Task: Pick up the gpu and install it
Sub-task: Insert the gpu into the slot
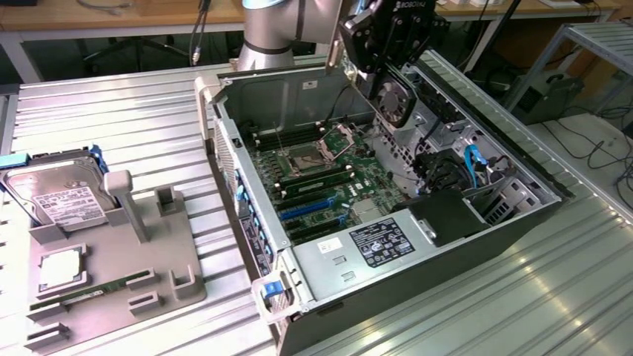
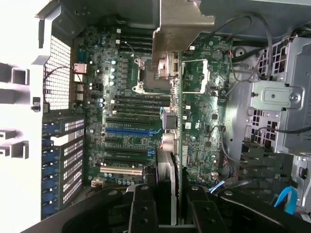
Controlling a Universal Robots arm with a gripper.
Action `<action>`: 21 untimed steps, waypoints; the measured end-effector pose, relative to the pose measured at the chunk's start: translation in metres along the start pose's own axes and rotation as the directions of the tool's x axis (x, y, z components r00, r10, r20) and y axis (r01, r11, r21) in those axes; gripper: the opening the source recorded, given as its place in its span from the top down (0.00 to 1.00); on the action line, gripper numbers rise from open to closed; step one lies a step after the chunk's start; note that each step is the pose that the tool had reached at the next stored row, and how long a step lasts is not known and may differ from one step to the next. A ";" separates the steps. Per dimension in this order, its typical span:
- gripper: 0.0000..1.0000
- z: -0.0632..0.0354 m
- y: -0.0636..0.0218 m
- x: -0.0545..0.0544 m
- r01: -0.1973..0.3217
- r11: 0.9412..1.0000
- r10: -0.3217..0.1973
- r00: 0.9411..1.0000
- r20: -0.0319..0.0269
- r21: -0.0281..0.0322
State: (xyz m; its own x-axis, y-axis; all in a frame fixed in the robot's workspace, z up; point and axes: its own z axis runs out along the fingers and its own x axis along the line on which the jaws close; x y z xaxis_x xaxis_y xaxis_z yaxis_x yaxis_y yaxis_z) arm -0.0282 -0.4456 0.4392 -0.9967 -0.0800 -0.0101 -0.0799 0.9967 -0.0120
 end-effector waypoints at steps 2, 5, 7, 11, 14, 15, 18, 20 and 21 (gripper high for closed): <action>0.72 0.0000 0.0000 0.000 0.015 1.000 -0.015 1.000 0.000 0.000; 0.72 0.0000 0.0000 0.000 0.050 0.999 -0.050 0.999 0.001 0.000; 0.72 0.0000 0.0000 0.000 0.063 0.998 -0.063 0.998 0.001 -0.001; 0.72 0.0000 0.0000 0.000 0.100 0.995 -0.100 0.995 0.001 -0.001; 0.72 0.0000 0.0000 0.000 0.128 0.992 -0.128 0.992 0.002 -0.001; 0.72 0.0000 0.0000 0.000 0.137 0.991 -0.137 0.991 0.002 -0.001; 0.72 0.0000 0.0000 0.000 0.159 0.987 -0.159 0.987 0.002 -0.001; 0.72 0.0000 0.0000 0.000 0.174 0.985 -0.174 0.985 0.002 -0.002; 0.72 0.0000 0.0000 0.000 0.183 0.983 -0.183 0.983 0.002 -0.002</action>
State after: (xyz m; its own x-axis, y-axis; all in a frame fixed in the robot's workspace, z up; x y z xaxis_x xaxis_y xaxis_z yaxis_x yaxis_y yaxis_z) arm -0.0282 -0.4456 0.4392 -0.9653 -0.2608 -0.0101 -0.2607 0.9653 -0.0120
